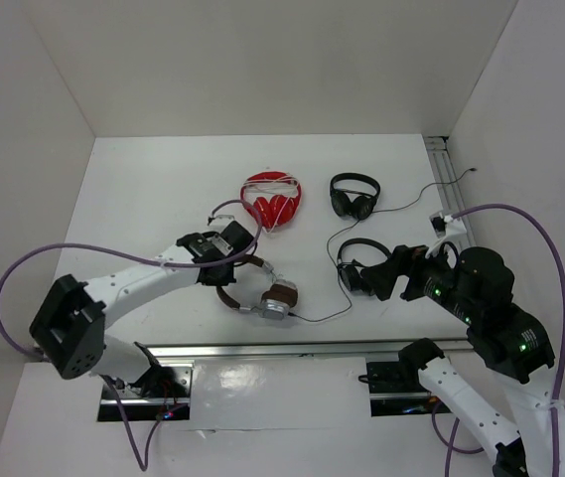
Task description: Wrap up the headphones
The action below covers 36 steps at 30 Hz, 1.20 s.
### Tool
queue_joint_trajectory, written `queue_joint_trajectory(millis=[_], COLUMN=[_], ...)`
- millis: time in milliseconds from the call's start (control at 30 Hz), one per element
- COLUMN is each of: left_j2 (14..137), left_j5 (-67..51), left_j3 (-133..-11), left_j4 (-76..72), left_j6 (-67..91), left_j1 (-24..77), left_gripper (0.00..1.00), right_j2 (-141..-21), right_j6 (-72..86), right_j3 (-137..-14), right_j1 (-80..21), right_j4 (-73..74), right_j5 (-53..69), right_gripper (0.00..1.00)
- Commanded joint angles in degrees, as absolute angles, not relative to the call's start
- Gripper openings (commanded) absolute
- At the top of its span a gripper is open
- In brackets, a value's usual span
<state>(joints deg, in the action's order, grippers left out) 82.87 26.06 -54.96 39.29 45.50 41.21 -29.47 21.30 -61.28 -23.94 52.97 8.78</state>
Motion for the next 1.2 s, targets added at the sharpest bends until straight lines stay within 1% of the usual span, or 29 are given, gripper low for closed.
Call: queue_joint_trajectory(millis=[0, 133, 167, 233, 267, 367, 467, 500, 533, 600, 633, 767, 933, 1067, 1167], left_j2=[74.6, 67.9, 66.6, 64.5, 63.1, 63.6, 65.6, 66.5, 67.1, 67.7, 68.5, 68.5, 67.9, 67.9, 68.4], left_j5=[30.8, 33.0, 34.5, 37.3, 41.2, 45.7, 46.8, 46.8, 46.8, 46.8, 46.2, 42.1, 42.1, 42.1, 41.6], left_j3=[-63.6, -72.8, -74.9, -80.9, -82.9, -93.3, -103.1, -105.0, -108.8, -112.4, -114.9, -116.3, -115.2, -115.8, -117.1], left_j4=[51.0, 59.2, 60.8, 63.9, 64.6, 69.3, 72.0, 72.7, 72.7, 74.4, 74.4, 73.0, 72.4, 72.4, 72.4], left_j6=[49.7, 49.7, 49.7, 47.8, 46.9, 42.6, 38.0, 35.5, 35.0, 35.0, 34.2, 32.8, 32.3, 31.7, 31.2], left_j1=[42.7, 45.2, 45.2, 45.2, 45.2, 43.7, 42.4, 41.6, 41.1, 39.4, 38.9, 37.5, 36.5, 36.5, 36.5], left_gripper=[0.00, 0.00, 0.00, 0.00, 0.00, 0.00, 0.00, 0.00, 0.00, 0.00, 0.00, 0.00, 0.00, 0.00, 0.00], right_j2=[-29.3, -27.1, -24.9, -22.9, -22.2, -22.1, -24.3, -25.7, -26.6, -28.6, -30.5, -35.8, -41.8, -46.8, -52.2], right_j6=[19.8, 17.4, 16.9, 16.3, 16.3, 16.3, 17.6, 18.1, 18.1, 18.1, 17.6, 15.4, 15.4, 14.5, 10.9], right_j3=[-61.0, -59.3, -58.6, -56.2, -55.4, -53.0, -49.0, -47.5, -46.0, -41.8, -40.6, -36.7, -32.1, -29.4, -30.2], right_j1=[-23.6, -23.6, -23.6, -23.6, -23.6, -23.6, -23.6, -23.6, -23.6, -23.6, -23.6, -23.6, -23.6, -28.5, -31.8], right_j4=[47.7, 42.0, 40.2, 34.0, 32.3, 27.3, 21.4, 16.2, 13.4, 7.4, 2.4, -5.8, -14.3, -20.7, -21.3], right_j5=[10.3, 16.2, 20.3, 24.2, 26.3, 27.7, 29.2, 30.4, 31.5, 35.6, 35.6, 34.2, 36.5, 35.4, 33.8], right_gripper=[1.00, 1.00, 1.00, 1.00, 1.00, 1.00, 1.00, 1.00, 1.00, 1.00, 1.00, 1.00, 1.00, 1.00, 1.00])
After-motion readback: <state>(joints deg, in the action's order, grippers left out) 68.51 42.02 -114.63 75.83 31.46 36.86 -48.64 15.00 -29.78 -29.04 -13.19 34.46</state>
